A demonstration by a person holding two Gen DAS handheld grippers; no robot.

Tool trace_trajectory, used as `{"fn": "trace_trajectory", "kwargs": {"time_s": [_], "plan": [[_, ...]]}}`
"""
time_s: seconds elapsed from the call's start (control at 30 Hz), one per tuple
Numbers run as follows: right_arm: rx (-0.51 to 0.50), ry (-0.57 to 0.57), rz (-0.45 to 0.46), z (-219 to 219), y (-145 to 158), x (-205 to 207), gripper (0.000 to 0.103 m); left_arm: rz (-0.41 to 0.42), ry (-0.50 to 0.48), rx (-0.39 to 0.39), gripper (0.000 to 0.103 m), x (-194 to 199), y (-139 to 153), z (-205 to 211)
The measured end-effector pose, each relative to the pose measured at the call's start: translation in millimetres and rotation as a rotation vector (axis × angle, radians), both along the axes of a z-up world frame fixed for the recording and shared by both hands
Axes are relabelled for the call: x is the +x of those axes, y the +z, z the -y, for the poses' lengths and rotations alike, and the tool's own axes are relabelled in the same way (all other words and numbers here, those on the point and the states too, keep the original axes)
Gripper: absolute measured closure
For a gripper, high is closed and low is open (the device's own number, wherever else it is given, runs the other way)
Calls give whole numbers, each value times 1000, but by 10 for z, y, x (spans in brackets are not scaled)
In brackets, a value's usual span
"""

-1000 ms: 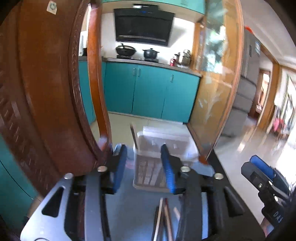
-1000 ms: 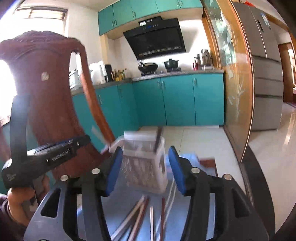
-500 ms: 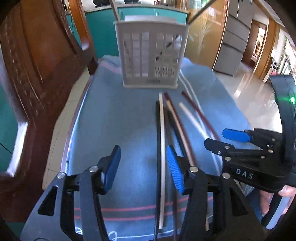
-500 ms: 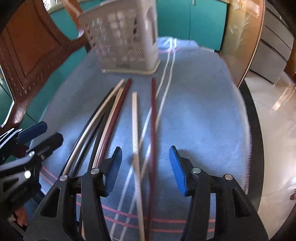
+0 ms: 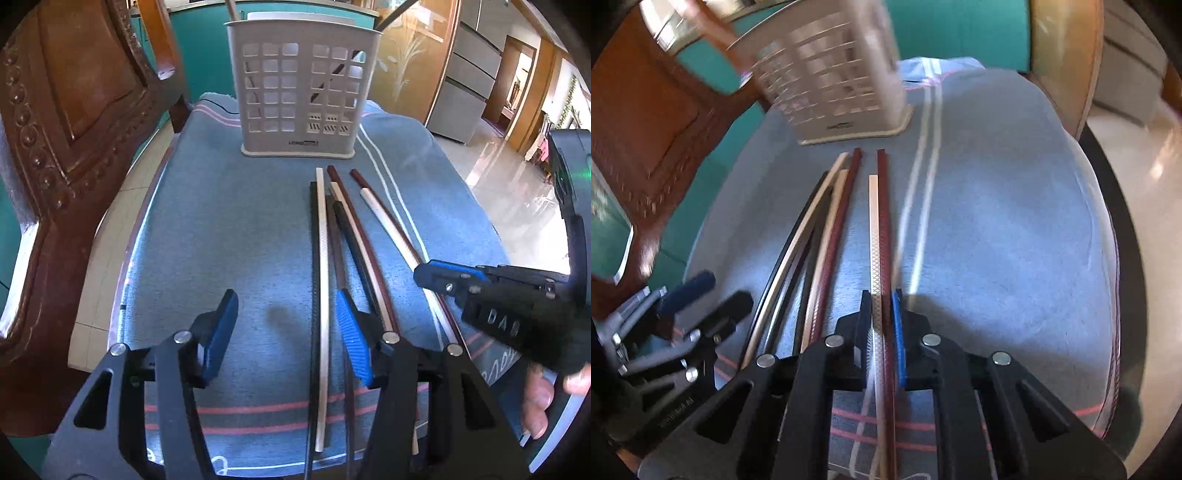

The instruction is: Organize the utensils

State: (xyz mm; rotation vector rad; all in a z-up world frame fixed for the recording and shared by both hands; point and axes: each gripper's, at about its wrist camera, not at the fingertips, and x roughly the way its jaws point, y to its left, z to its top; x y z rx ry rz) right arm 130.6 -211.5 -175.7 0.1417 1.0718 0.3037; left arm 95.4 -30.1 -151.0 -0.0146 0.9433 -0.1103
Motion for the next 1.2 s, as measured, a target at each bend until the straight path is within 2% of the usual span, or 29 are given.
{"fn": "trace_trajectory", "kwargs": {"time_s": [0.17,0.23,0.37,0.53,0.67,0.73,0.83,0.9,1.0,1.2], "plan": [[64,-128,-27,291,6,-19,91,0,-15,-6,43,6,9,49],[78,-126,-32,341,24,-18,91,-6,-26,-10,43,11,1,78],[35,-120,8,338,62,-66,89,-19,-46,-15,40,41,-24,144],[-24,-135,40,358,70,-73,75,-54,-75,-2,39,67,-104,229],[-32,-126,40,373,45,-64,72,-95,-54,15,39,122,-219,210],[-37,-120,43,359,34,-59,70,-95,-44,22,42,134,-229,197],[-40,-116,46,345,25,-69,69,-88,-8,18,56,159,-224,133],[-40,-115,47,336,23,-67,68,-86,13,11,68,170,-225,76],[-54,-110,53,313,24,-76,67,-90,44,-4,80,185,-213,-22],[-65,-103,59,276,27,-74,64,-97,68,-56,84,161,-195,-115]]}}
